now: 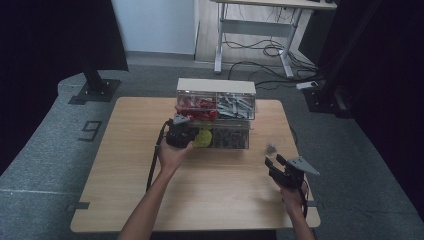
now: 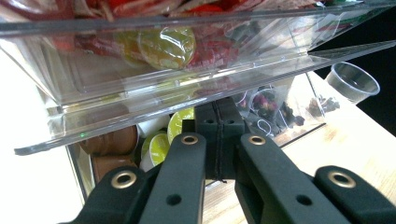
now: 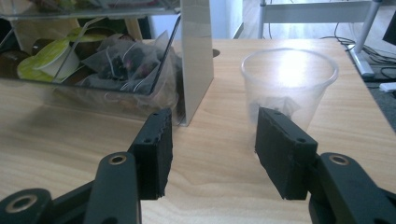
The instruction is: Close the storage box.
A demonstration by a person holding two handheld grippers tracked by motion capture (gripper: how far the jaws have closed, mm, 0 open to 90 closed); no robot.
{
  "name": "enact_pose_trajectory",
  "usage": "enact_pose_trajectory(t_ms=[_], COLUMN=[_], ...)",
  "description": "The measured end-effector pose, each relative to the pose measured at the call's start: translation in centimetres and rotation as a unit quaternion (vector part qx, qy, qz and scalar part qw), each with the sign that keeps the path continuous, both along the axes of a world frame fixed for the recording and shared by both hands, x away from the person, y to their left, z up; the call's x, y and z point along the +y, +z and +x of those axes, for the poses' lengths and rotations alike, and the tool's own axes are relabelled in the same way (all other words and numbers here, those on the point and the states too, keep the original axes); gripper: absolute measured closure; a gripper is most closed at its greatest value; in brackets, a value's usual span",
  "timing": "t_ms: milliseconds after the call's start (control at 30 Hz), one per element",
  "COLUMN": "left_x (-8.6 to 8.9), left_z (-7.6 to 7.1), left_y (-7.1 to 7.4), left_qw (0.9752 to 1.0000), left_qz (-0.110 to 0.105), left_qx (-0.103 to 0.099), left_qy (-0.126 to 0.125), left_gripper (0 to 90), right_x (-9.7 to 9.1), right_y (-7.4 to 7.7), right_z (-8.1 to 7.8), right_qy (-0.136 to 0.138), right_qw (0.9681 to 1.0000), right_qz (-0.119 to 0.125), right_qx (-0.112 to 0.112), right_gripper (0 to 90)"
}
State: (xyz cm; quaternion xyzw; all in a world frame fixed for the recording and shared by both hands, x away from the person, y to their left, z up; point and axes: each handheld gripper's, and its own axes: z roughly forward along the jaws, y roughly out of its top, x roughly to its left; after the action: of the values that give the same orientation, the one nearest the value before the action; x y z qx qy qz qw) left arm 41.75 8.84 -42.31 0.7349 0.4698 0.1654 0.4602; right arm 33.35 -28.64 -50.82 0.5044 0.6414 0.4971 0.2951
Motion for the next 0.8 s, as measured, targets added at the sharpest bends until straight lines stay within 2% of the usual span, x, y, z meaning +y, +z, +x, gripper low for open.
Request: enact_pose_trajectory(t_ms=[400, 800], left_x=[0.6, 0.7], left_z=[-1.0, -1.6], left_y=[-0.9, -2.4], left_qw=[1.0, 0.9999], left_qz=[-0.003, -0.006], left_qx=[0.004, 0.015], left_qy=[-0.002, -0.003], left_gripper=[90.0, 90.0], right_x=[0.5, 0.7], right_y=[-1.2, -1.7], right_z=[-0.8, -1.0], right_qy=[0.016, 0.021], right_qw=[0.9997, 0.9995], right_qz=[-0.011, -0.01], right_qx=[0.013, 0.02], right_gripper=[46.7, 46.7])
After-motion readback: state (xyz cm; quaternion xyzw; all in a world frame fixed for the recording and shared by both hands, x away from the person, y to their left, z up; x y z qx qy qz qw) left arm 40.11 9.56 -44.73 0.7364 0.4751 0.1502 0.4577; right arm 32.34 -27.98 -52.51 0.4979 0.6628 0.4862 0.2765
